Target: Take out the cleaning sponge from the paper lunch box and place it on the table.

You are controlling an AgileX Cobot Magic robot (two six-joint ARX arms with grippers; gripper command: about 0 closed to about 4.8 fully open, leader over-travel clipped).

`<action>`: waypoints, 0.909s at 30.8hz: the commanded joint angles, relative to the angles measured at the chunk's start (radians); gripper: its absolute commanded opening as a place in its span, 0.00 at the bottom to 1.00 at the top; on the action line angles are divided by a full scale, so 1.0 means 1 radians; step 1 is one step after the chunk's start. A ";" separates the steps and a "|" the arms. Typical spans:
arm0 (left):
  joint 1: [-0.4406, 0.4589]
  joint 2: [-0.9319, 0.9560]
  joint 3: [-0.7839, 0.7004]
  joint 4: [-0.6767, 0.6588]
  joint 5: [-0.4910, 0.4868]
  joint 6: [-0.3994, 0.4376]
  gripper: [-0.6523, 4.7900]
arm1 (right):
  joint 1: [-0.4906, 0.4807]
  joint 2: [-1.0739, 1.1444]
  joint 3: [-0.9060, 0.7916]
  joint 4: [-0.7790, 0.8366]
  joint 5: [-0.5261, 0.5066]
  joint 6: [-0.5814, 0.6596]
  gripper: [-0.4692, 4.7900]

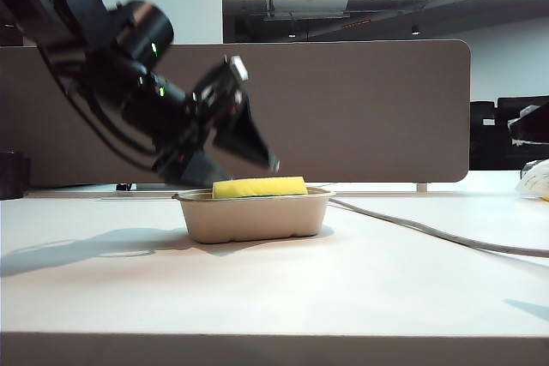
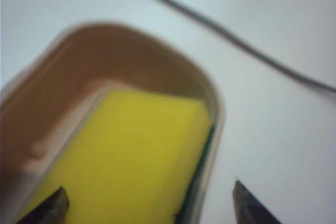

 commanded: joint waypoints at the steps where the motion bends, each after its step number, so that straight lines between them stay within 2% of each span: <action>1: -0.002 0.016 0.006 0.000 -0.005 0.005 0.86 | 0.000 0.002 0.001 0.017 -0.001 0.000 0.08; 4: -0.002 0.027 0.006 0.000 -0.036 0.004 0.84 | 0.000 0.002 0.001 0.017 -0.001 0.000 0.08; 6: -0.002 0.029 0.006 -0.005 -0.071 0.004 0.75 | 0.000 0.002 0.001 0.017 0.000 0.000 0.08; 11: -0.002 0.029 0.006 -0.008 -0.079 0.007 0.42 | 0.000 0.002 0.001 0.016 0.000 0.000 0.08; 14: -0.002 0.029 0.006 -0.008 -0.079 0.024 0.12 | 0.000 0.002 0.001 0.017 0.000 0.000 0.08; 19: -0.002 0.027 0.008 0.011 -0.074 0.021 0.11 | 0.000 0.002 0.001 0.017 0.000 0.000 0.08; 25: -0.002 -0.013 0.009 0.152 0.013 -0.086 0.11 | 0.000 0.002 0.001 0.017 0.000 0.000 0.08; 28: -0.002 -0.056 0.009 0.206 0.023 -0.130 0.11 | 0.000 0.002 0.001 0.017 0.000 0.000 0.08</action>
